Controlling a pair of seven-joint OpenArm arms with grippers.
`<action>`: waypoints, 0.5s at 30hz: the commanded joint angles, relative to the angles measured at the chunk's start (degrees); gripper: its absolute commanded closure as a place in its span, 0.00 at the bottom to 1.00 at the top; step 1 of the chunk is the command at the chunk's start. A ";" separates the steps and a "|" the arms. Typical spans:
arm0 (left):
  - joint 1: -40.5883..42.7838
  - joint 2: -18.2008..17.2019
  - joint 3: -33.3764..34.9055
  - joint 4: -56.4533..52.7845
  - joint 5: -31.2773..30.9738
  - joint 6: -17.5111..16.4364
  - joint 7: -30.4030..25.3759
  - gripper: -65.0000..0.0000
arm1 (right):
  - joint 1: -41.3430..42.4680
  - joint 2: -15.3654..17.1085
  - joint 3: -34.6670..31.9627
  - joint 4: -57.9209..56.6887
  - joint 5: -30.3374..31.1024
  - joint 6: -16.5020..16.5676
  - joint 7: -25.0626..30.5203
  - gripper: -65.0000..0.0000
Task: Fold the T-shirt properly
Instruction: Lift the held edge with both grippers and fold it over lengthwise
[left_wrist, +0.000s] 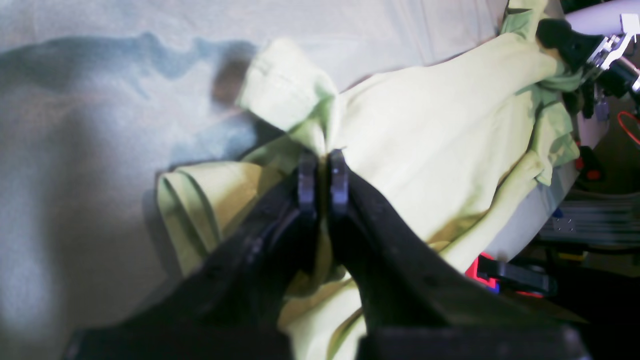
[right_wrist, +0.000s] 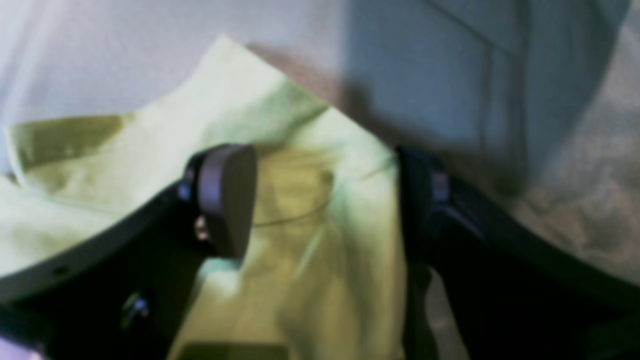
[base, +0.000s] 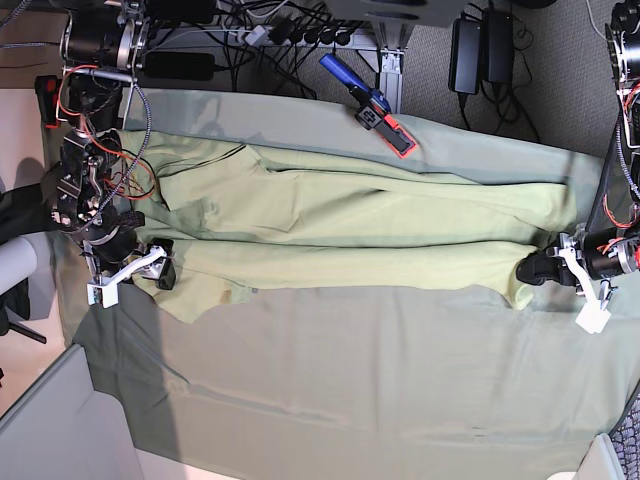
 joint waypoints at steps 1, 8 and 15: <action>-1.20 -0.81 -0.26 0.98 -1.20 -0.91 -0.61 1.00 | 1.60 1.11 0.28 1.27 0.50 0.90 1.62 0.36; -0.94 -0.81 -0.26 0.98 -1.20 -0.91 -0.59 1.00 | 1.60 1.11 0.28 2.19 0.48 0.90 2.12 0.36; -0.92 -0.81 -0.26 0.98 -1.20 -0.91 -0.59 1.00 | 1.60 1.11 0.28 2.19 0.46 0.92 2.21 0.75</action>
